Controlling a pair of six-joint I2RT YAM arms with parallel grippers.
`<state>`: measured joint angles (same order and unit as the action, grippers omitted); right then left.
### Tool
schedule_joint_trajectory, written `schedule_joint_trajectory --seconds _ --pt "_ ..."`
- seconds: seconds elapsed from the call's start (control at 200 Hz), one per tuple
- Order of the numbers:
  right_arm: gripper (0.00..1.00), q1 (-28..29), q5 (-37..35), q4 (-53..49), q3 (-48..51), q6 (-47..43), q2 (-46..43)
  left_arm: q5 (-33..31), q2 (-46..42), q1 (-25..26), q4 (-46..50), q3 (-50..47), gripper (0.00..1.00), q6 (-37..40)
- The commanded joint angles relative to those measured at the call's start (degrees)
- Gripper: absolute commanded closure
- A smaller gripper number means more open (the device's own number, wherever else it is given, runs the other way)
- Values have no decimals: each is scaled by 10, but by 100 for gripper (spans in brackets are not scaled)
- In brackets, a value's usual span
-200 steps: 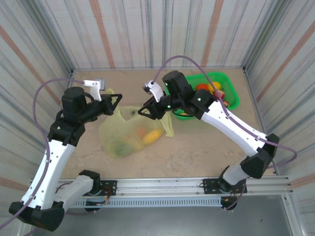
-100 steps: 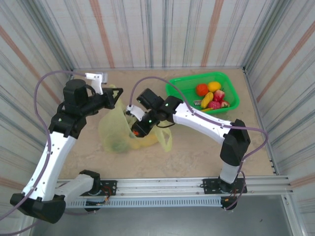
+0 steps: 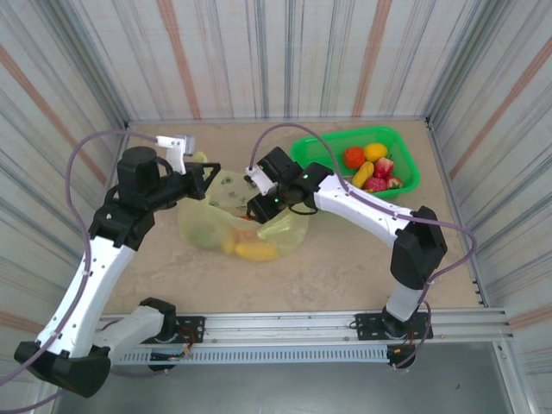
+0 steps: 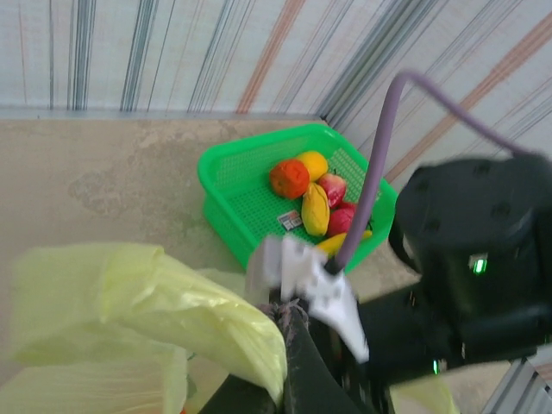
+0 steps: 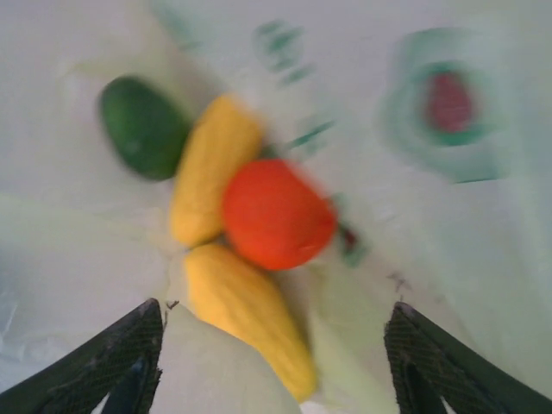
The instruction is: Place the fake fruits into the plastic bag and tie a complex knot
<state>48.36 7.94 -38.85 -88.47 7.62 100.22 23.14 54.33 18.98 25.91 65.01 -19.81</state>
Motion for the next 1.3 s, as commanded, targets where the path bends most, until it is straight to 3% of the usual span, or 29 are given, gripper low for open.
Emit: schedule_joint_trajectory --seconds 0.0,0.18,0.396,0.561,0.606,0.676,0.837,0.937,1.137,1.292 --pt "26 -7 -134 -11 -7 20 -11 16 -38 2 8 -30 100 -14" --pt "24 -4 49 16 -9 -24 -35 2 -52 3 19 -56 100 -26" --pt "25 -11 266 88 12 -34 -128 -14 -58 5 18 -70 100 -27" --pt "25 -66 334 153 26 27 -181 -22 -55 6 15 -69 100 -25" --pt "25 -93 311 174 38 56 -191 -21 -55 6 13 -68 100 -26" --pt "26 -146 206 165 45 94 -188 -18 -55 6 9 -65 100 -29" --pt "25 -254 -68 26 15 169 -112 -18 -57 7 6 -62 100 -31" --pt "24 -290 -181 -10 8 183 -57 -19 -59 8 8 -61 100 -30" --pt "17 -353 -213 -22 -56 176 78 -21 -60 10 10 -59 100 -29" --pt "9 -361 -247 -35 -144 125 177 -23 -59 11 14 -55 100 -27"
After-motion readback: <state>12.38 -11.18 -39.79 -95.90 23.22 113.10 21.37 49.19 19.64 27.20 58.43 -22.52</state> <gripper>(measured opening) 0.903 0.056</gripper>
